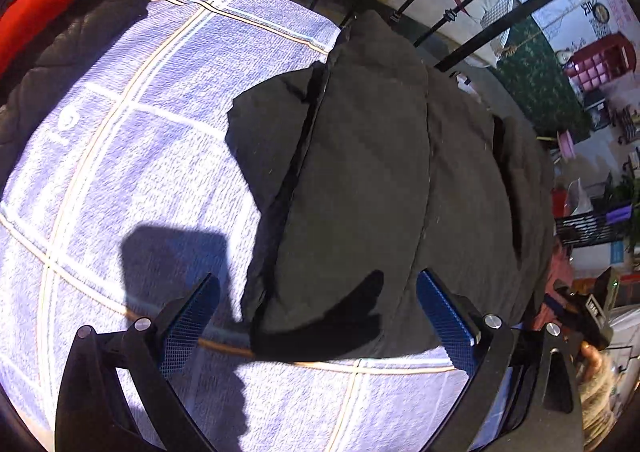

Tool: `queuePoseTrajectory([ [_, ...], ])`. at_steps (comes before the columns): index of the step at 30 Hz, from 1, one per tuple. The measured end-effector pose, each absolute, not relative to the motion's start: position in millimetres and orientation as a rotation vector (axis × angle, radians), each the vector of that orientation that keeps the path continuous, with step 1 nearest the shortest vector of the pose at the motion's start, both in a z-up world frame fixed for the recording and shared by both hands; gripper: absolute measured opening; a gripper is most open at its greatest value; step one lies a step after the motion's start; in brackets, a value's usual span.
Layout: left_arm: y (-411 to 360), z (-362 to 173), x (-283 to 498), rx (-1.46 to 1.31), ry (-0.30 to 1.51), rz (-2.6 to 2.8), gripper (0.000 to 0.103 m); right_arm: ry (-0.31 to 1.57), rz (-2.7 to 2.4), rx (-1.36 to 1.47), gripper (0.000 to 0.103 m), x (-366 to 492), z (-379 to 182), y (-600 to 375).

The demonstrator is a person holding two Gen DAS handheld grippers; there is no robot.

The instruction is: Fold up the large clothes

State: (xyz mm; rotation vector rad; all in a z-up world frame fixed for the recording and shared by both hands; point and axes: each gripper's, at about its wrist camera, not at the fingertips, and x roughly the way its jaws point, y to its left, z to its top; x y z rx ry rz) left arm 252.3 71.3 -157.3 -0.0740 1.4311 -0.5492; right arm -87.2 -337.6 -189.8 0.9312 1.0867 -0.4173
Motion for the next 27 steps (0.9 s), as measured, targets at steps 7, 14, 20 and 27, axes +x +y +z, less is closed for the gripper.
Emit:
queuePoseTrajectory([
  [7,54,-178,284,-0.161,1.492,-0.564,0.096,1.126,-0.358,0.967,0.098,-70,-214,-376],
  [14,53,-200,296,-0.182,1.539,-0.556,0.096,1.187,-0.33,1.008,0.098,-66,-247,-406],
  [20,50,-222,302,-0.181,1.58,-0.547,0.097,1.216,-0.29,1.08,0.098,-51,-272,-413],
  [27,44,-234,308,-0.161,1.585,-0.566,0.098,1.195,-0.28,1.086,0.098,-51,-279,-411],
])
